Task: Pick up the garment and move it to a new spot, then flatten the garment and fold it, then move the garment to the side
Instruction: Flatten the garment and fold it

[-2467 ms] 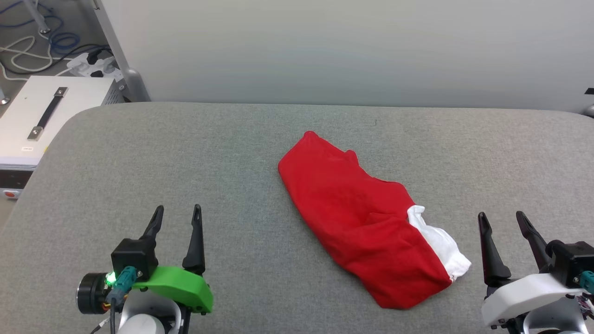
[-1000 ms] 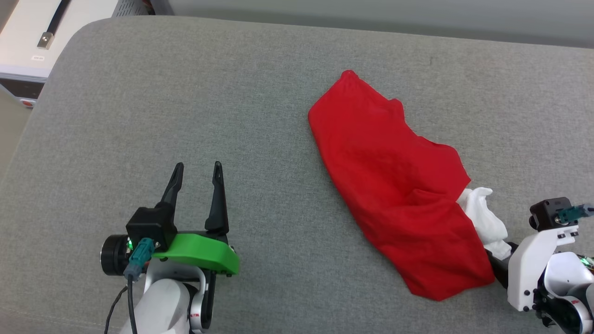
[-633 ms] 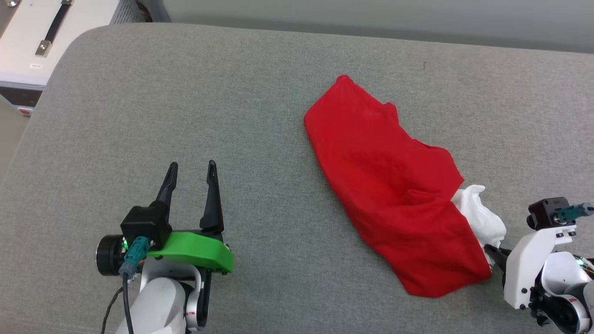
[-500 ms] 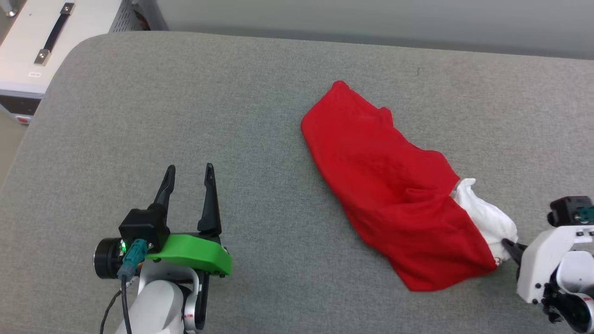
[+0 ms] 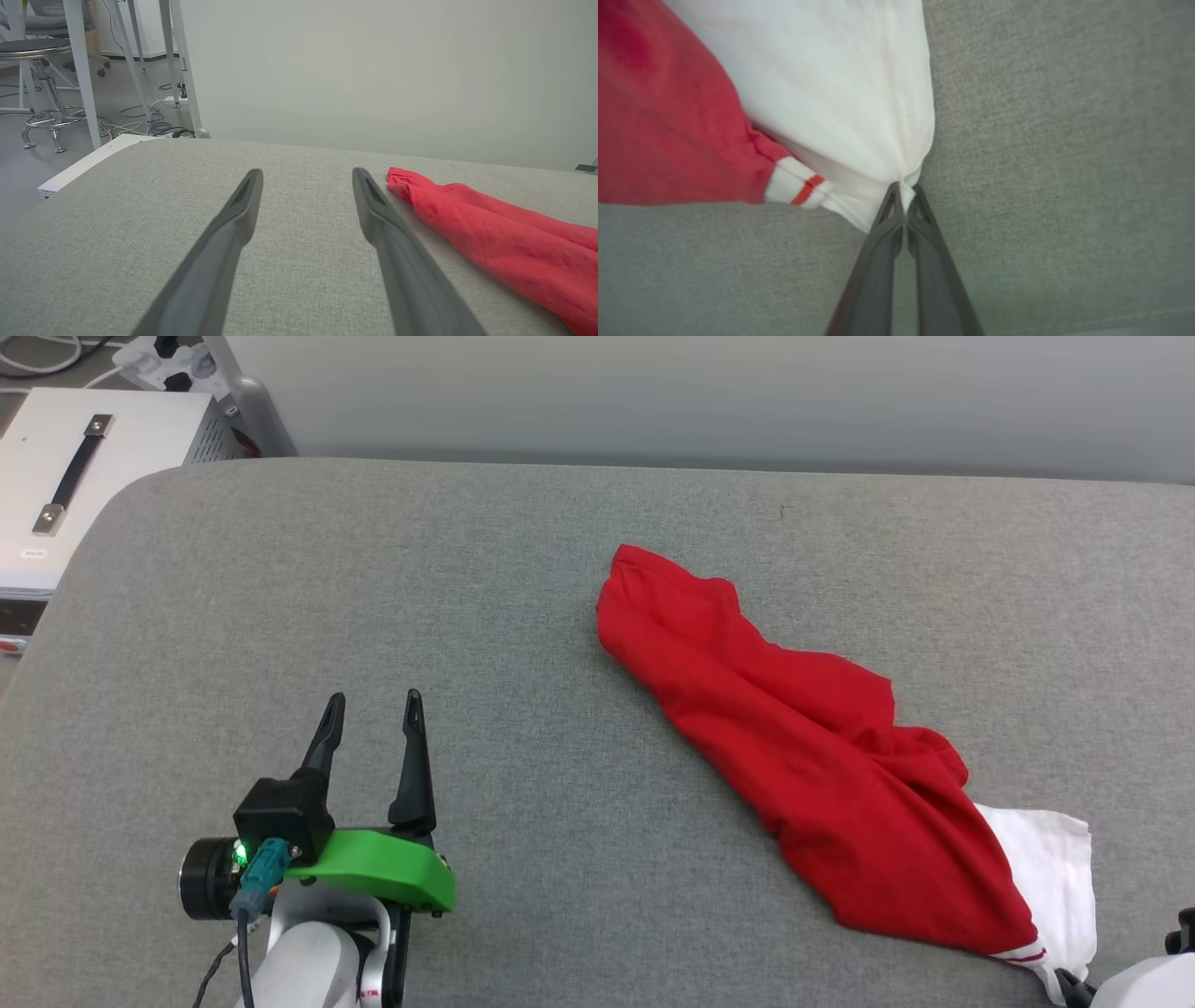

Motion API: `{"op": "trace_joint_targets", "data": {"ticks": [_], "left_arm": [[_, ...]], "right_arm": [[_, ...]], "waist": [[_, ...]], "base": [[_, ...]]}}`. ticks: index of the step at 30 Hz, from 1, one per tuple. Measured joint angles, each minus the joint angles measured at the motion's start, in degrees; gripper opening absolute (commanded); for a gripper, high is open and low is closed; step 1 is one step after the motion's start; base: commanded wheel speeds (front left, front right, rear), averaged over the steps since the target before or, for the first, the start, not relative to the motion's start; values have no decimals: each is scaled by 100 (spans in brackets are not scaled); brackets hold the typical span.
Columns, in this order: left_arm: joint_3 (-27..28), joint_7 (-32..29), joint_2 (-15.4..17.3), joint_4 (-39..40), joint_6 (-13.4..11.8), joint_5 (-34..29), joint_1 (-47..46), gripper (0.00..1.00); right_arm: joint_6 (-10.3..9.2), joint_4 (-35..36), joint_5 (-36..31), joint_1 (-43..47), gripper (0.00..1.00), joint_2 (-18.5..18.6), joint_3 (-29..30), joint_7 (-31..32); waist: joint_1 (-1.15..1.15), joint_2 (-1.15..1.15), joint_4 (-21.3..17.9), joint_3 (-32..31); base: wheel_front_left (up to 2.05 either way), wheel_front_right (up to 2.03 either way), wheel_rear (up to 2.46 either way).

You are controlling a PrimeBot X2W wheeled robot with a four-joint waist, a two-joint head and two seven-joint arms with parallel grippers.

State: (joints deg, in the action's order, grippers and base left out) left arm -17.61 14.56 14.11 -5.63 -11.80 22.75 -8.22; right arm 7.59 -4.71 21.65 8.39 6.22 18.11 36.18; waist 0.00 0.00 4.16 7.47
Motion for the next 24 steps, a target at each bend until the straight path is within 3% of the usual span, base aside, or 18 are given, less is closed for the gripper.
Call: {"op": "trace_joint_targets", "data": {"ticks": [5, 6, 7, 8, 15, 24], "left_arm": [[-10, -21, 10, 2, -4, 43, 5, 100], [-14, -30, 10, 0, -4, 44, 10, 100], [-18, -45, 10, -4, -5, 51, 23, 100], [-26, -49, 11, -13, -5, 57, 47, 100], [-51, -59, 25, -89, -5, 96, 140, 100], [-56, -108, 83, -82, -32, 140, 343, 100]], "right_arm": [[1, -216, 4, 82, 0, -114, -34, -32], [1, -235, 12, 80, 10, -115, -54, -121], [1, -260, 9, 79, 93, -122, -81, -263], [0, -257, -15, 65, 100, -101, -158, -486], [-2, -146, -308, -267, 100, -91, -400, -2037], [-3, 322, -837, -387, 100, -172, -787, -3042]], "waist": [[0, 0, -14, -44], [0, 0, -13, -50], [0, 0, -10, -60], [0, 0, -7, -79], [0, 0, 50, -242], [0, 0, 152, -536]], "base": [[0, 0, 0], [0, 0, 0], [0, 0, 0], [0, 0, 0], [0, 0, 0], [0, 0, 0]]}}
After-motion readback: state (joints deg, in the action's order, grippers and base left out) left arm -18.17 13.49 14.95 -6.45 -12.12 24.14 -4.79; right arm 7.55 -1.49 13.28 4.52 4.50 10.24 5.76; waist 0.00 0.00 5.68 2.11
